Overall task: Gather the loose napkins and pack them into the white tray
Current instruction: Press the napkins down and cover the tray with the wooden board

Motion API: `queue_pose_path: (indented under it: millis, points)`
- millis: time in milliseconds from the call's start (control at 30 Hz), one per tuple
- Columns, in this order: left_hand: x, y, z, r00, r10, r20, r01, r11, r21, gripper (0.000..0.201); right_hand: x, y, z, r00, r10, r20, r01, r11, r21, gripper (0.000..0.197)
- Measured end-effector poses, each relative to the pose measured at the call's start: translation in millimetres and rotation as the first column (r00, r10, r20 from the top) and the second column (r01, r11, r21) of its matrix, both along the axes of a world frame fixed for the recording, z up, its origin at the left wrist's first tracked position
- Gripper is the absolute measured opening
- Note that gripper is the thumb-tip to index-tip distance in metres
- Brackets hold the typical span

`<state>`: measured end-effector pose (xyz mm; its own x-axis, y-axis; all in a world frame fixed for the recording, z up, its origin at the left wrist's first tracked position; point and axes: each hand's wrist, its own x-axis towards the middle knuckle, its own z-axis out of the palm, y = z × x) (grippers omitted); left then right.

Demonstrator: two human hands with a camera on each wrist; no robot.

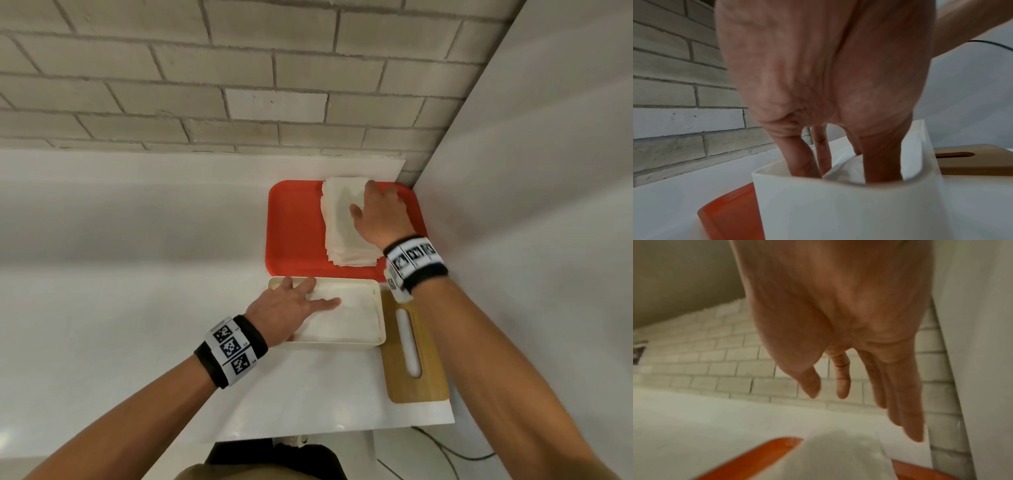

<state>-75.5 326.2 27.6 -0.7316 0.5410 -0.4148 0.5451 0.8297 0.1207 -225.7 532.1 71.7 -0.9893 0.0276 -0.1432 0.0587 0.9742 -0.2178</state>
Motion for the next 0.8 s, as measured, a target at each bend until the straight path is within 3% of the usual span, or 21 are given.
queue_pose_path:
  millis: [100,167,467,667,800]
  points:
    - [1,0,1,1.0,0.0,0.01,0.0,1.0,0.005,0.114,-37,-15,-23,0.969,-0.107,0.224,0.087,0.992,0.094,0.115]
    - [2,-1,1,1.0,-0.002,0.007,0.002,1.0,0.005,0.113,-46,-23,-36,0.957,-0.133,0.257,0.099,0.985,0.141,0.124]
    - [3,-2,-1,1.0,0.0,-0.001,0.0,1.0,0.024,0.107,-54,-38,-45,0.986,-0.136,0.098,0.112,0.969,0.222,0.042]
    - [4,-1,-1,1.0,-0.005,-0.01,0.005,1.0,0.016,0.105,-56,-32,-56,0.981,-0.126,0.15,0.102,0.982,0.16,0.055]
    - [5,-2,2,1.0,-0.008,-0.026,0.009,1.0,0.013,0.102,-62,-19,-38,0.985,-0.128,0.116,0.125,0.992,0.026,0.043]
